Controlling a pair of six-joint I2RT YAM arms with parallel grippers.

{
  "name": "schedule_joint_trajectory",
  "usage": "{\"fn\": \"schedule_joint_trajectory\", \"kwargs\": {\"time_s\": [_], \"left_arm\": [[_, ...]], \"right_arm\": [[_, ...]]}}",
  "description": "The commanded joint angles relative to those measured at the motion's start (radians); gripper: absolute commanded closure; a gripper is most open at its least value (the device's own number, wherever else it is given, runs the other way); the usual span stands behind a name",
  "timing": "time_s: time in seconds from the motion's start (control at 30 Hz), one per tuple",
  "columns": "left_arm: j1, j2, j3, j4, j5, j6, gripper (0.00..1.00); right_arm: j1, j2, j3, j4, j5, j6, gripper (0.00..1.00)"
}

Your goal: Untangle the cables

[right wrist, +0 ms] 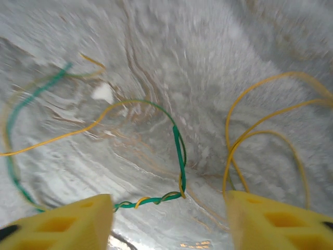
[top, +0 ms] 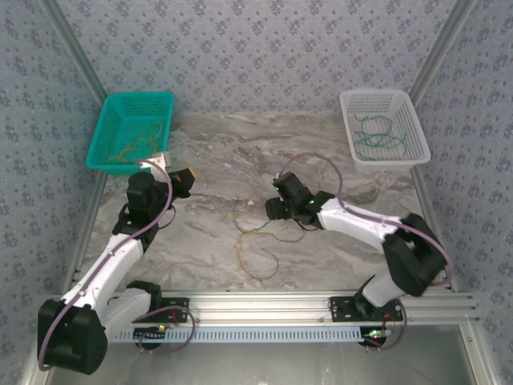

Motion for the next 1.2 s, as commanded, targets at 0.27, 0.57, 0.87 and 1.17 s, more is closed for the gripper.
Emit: {"fn": "schedule_joint_trajectory", "kwargs": {"time_s": [0.27, 0.57, 0.87, 1.17], "left_arm": [[-0.010, -0.019, 0.007, 0.053, 0.025, 0.023, 1.00], [-0.012, -0.040, -0.007, 0.046, -0.003, 0.005, 1.00], [-0.012, -0.051, -0.030, 0.067, -0.056, -0.010, 1.00], [-0.011, -0.115, -0.016, 0.035, -0.106, -0.009, 1.00]], "right_arm": [[-0.119, 0.166, 0.429, -0.256, -0.366, -0.127, 0.53], [0.047, 0.335, 0.408, -0.240, -0.417, -0.261, 0.62], [0.115, 0.463, 0.313, 0.053, -0.380, -0.178, 0.57], [0.121, 0.561, 0.373, 0.030, -0.311, -0.172, 0.93]]}}
